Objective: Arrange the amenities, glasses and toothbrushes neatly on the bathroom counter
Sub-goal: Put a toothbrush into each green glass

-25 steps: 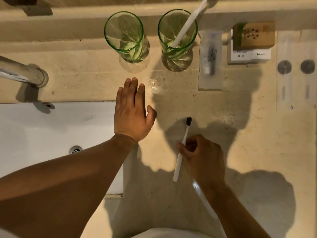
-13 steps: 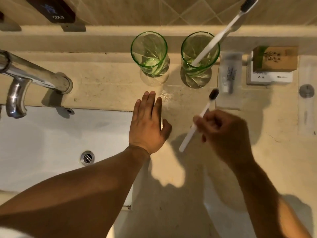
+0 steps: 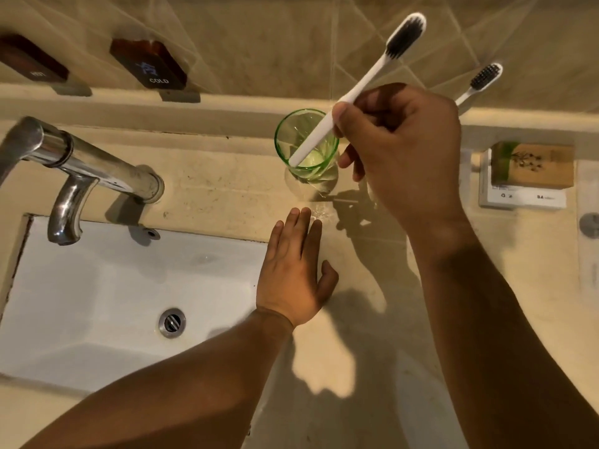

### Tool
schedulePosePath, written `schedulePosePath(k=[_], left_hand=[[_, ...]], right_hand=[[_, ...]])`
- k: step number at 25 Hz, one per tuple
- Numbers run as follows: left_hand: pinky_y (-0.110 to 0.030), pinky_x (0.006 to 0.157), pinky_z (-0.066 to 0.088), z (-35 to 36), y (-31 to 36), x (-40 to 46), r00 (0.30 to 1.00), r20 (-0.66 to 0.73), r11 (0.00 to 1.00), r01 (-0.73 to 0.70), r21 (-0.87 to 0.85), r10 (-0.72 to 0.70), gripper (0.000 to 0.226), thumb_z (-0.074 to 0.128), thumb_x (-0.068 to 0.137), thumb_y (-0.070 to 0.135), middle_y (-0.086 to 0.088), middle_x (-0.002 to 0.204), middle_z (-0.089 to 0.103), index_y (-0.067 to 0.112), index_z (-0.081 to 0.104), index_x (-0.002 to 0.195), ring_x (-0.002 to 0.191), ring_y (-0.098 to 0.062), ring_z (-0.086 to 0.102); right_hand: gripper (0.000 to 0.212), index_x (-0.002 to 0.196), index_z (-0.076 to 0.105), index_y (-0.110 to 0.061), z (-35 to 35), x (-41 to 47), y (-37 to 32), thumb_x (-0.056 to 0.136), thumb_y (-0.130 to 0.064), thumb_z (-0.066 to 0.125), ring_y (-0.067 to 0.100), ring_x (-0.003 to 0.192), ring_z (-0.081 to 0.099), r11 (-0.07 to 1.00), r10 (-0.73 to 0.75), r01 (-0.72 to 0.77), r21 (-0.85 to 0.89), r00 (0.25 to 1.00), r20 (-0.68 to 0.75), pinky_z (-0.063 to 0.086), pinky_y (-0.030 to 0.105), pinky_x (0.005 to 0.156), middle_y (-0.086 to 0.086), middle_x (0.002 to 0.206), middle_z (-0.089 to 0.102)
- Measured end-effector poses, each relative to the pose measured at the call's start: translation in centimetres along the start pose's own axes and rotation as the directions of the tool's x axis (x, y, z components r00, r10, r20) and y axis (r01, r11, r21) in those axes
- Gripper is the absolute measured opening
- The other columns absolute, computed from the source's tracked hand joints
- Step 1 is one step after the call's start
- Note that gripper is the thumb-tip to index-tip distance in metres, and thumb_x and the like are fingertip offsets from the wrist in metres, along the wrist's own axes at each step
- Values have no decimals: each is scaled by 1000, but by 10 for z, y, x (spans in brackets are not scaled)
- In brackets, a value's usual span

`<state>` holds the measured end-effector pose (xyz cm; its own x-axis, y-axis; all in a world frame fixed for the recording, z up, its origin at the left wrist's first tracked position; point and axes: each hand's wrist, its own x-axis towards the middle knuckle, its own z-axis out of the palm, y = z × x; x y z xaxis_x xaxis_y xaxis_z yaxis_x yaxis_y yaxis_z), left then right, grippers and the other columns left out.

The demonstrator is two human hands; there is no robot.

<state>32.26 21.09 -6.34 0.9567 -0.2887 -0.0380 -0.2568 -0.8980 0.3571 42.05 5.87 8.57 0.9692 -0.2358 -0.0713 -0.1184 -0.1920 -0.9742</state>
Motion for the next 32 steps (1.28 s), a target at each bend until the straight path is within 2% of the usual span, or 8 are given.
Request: schedulePosePath(k=[5, 10, 13, 17, 22, 26, 32], left_hand=[[-52, 123, 22, 2, 0, -1, 1000, -23, 1000, -7, 2, 7, 64, 55, 89, 26, -20, 158, 37, 2, 45, 147, 153, -35, 23], [-52, 123, 24, 1, 0, 0, 999, -38, 1000, -2, -16, 1, 64, 56, 87, 26, -19, 157, 41, 3, 47, 146, 153, -34, 25], [-52, 123, 24, 2, -1, 0, 999, -36, 1000, 0, -20, -1, 64, 55, 88, 27, -18, 158, 40, 4, 48, 146, 153, -33, 24], [-51, 123, 23, 3, -2, 1, 1000, -15, 1000, -7, -1, 7, 65, 53, 88, 29, -17, 160, 36, 5, 47, 147, 154, -32, 22], [-51, 123, 24, 3, -2, 1, 1000, -20, 1000, -10, 2, 10, 64, 55, 87, 28, -17, 160, 37, 4, 48, 146, 154, -33, 23], [-53, 122, 26, 4, -1, 0, 1000, -28, 1000, -8, -2, 8, 64, 55, 87, 27, -17, 159, 38, 4, 49, 146, 154, -33, 24], [-53, 122, 25, 4, -2, 1, 999, -33, 1000, -13, -13, 13, 62, 52, 88, 28, -18, 159, 38, 4, 48, 146, 153, -34, 23]], right_hand=[[16, 96, 75, -11, 8, 8, -1, 93, -26, 69, 11, 52, 69, 1000, 23, -24, -10, 995, -93, 52, 21, 50, -3, 72, 74], [13, 92, 74, -16, 10, 13, 2, 93, -28, 69, 8, 54, 69, 995, 82, -89, -33, 980, -180, 50, 15, 49, -5, 71, 73], [14, 90, 75, -17, 18, 15, 8, 93, -29, 69, 8, 53, 69, 990, 64, -84, -111, 983, -173, 51, 17, 50, -7, 67, 72], [17, 87, 78, -18, 34, 17, 18, 93, -30, 67, 6, 53, 68, 966, 68, -91, -244, 993, -101, 57, 22, 63, -10, 66, 71], [21, 88, 78, -16, 40, 23, 29, 95, -28, 63, 3, 48, 66, 952, 97, -107, -288, 994, -48, 51, 14, 53, -6, 70, 72], [22, 86, 78, -17, 41, 29, 33, 95, -29, 62, 2, 46, 65, 952, 83, -95, -291, 995, -55, 52, 18, 56, -6, 69, 72], [21, 85, 78, -20, 40, 37, 33, 94, -31, 64, 1, 46, 65, 939, 53, -75, -337, 996, -74, 56, 18, 59, -10, 65, 70]])
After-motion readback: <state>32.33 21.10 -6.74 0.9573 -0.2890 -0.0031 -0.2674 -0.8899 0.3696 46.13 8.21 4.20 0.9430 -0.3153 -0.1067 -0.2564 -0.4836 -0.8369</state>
